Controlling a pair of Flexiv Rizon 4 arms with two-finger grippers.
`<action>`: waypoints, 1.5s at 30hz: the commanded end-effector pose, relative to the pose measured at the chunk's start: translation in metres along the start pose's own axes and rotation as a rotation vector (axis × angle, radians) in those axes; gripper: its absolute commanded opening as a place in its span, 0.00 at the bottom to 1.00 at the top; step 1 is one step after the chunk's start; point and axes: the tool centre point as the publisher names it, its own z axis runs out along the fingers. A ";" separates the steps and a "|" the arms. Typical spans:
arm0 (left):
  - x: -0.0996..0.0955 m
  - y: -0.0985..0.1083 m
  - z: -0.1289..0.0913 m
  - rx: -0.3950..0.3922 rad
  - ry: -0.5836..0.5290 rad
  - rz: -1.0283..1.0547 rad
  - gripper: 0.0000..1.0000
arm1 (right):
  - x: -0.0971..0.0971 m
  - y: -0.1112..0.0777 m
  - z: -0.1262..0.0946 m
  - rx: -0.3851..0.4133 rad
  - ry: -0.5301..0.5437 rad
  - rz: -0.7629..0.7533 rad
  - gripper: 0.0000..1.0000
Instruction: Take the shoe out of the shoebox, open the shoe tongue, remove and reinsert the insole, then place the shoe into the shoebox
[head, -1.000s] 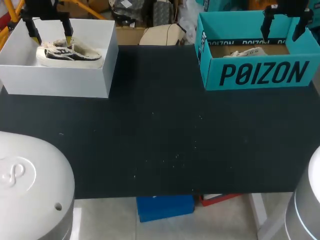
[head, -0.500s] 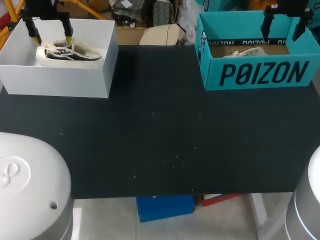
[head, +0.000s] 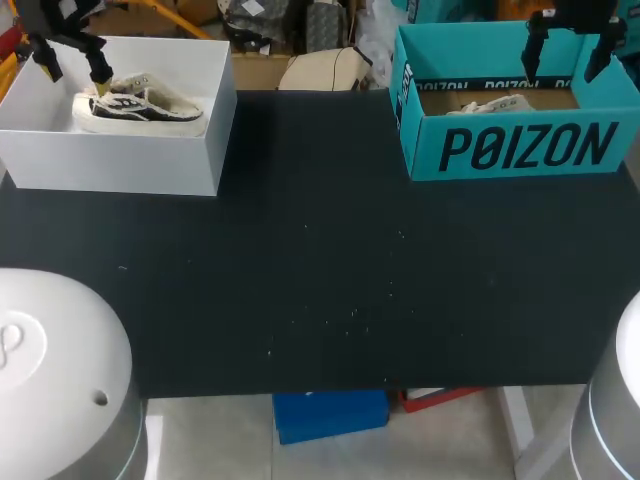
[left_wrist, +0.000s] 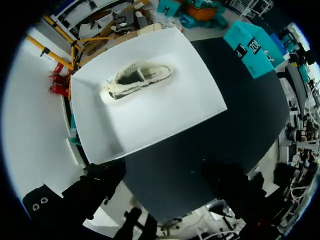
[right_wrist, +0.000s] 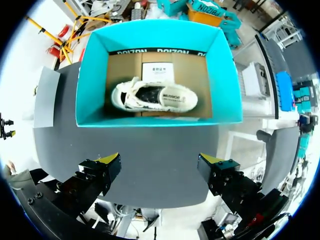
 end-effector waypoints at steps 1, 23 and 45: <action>0.002 0.007 0.000 -0.039 -0.115 1.073 1.00 | 0.000 0.000 0.001 0.000 0.001 0.000 1.00; -0.047 -0.035 0.035 0.024 -0.173 1.407 0.82 | 0.000 0.000 0.001 0.000 0.001 0.000 1.00; -0.093 -0.141 0.130 0.045 -0.086 1.292 0.64 | 0.000 0.000 0.001 0.000 0.001 0.000 1.00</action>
